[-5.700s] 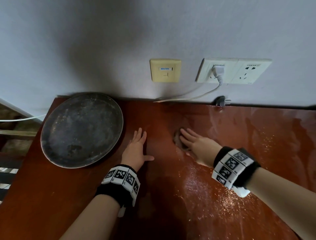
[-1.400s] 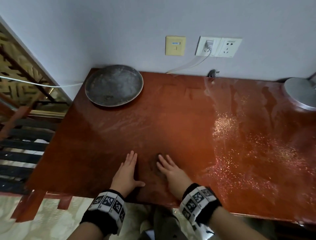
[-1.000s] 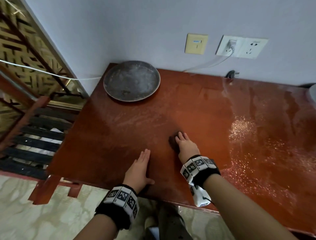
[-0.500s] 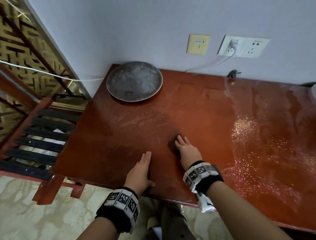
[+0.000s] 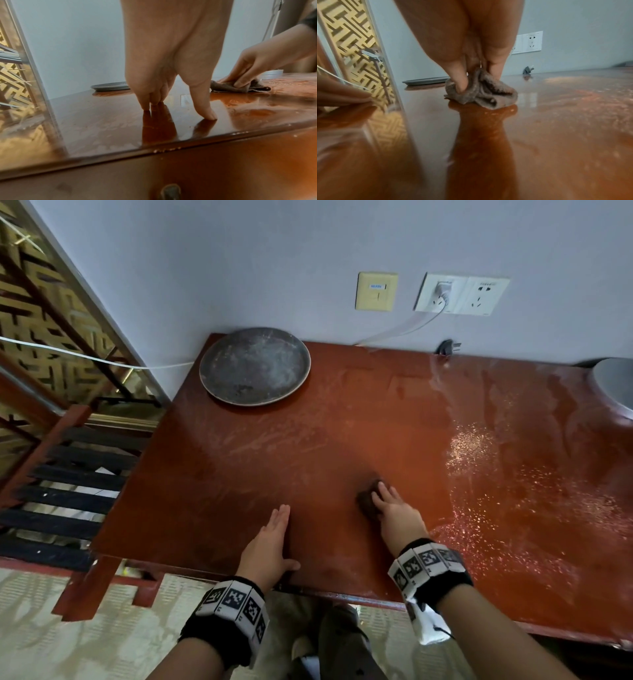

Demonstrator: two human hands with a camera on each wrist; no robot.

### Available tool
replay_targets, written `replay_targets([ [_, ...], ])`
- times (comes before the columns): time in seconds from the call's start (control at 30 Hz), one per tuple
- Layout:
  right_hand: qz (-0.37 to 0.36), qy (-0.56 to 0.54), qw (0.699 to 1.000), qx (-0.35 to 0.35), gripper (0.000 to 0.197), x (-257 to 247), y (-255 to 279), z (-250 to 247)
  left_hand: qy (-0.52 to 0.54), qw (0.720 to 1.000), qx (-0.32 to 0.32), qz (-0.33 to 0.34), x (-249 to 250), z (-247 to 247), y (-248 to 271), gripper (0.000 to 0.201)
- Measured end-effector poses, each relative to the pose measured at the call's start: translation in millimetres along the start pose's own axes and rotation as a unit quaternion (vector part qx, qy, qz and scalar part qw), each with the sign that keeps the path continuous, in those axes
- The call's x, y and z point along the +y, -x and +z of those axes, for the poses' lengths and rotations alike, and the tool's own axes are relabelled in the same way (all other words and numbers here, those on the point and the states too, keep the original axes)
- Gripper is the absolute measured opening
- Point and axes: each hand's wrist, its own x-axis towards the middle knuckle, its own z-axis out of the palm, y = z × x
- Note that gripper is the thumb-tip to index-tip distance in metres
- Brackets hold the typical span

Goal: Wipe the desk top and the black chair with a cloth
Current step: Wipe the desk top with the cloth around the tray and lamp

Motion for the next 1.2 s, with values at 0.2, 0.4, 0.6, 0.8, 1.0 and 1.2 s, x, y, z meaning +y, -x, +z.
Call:
replay_targets([
  [0.2, -0.167, -0.019, 0.985, -0.024, 0.061, -36.1, 55.4, 43.3, 0.002, 1.0, 0.004, -0.008, -1.1, 2.4, -2.7, 0.106],
  [0.4, -0.1, -0.044, 0.994, -0.002, 0.065, 20.3, 65.4, 22.1, 0.014, 1.0, 0.005, -0.007, -3.4, 5.7, -4.7, 0.106],
  [0.6, 0.041, -0.023, 0.998, 0.03, 0.062, 34.3, 66.4, 17.5, 0.017, 1.0, 0.019, -0.003, -9.2, 12.7, -4.3, 0.103],
  [0.8, -0.141, -0.063, 0.988, 0.009, 0.081, -18.3, 104.2, 55.7, 0.012, 1.0, 0.023, -0.014, -13.3, 17.7, -9.5, 0.105],
  [1.0, 0.029, -0.106, 0.982, 0.154, 0.076, 64.0, 112.8, 48.4, 0.018, 0.999, 0.03, -0.013, -20.2, 21.6, -13.3, 0.107],
  [1.2, 0.058, -0.088, 0.98, 0.17, 0.099, 52.9, 111.5, 74.6, 0.026, 0.999, 0.027, -0.017, -20.9, 22.0, -15.9, 0.109],
])
